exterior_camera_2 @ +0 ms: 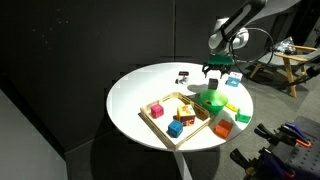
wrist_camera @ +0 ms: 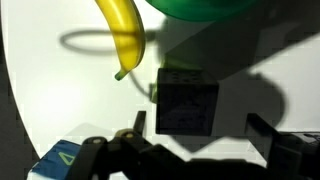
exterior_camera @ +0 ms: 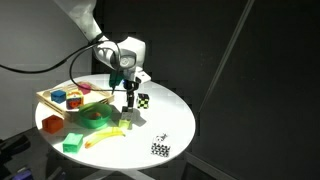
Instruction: Stack the light blue toy block on the yellow toy block
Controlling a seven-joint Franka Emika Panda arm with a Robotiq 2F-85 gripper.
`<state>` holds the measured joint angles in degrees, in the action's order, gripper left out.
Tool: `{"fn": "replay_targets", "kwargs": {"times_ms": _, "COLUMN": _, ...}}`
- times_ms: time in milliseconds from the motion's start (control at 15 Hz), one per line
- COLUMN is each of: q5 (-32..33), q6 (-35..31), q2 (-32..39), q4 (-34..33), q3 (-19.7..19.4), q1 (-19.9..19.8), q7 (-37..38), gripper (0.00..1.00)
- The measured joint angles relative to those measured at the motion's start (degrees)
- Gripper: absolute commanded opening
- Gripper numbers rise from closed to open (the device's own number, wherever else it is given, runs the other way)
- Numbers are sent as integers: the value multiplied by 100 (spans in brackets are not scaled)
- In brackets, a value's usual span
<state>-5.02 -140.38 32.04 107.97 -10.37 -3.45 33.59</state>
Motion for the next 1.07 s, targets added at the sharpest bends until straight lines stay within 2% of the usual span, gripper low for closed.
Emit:
{"fn": "replay_targets", "kwargs": {"times_ms": 467, "q5": 1, "q6": 16, "q2": -420, "q4": 233, "q3": 26, "q1": 1, "q7": -712, "gripper": 100}}
{"fn": "replay_targets", "kwargs": {"times_ms": 1067, "q5": 246, "q6": 19, "q2": -1234, "q4": 979, "q3": 27, "q1": 0, "q7": -1660, "gripper": 100}}
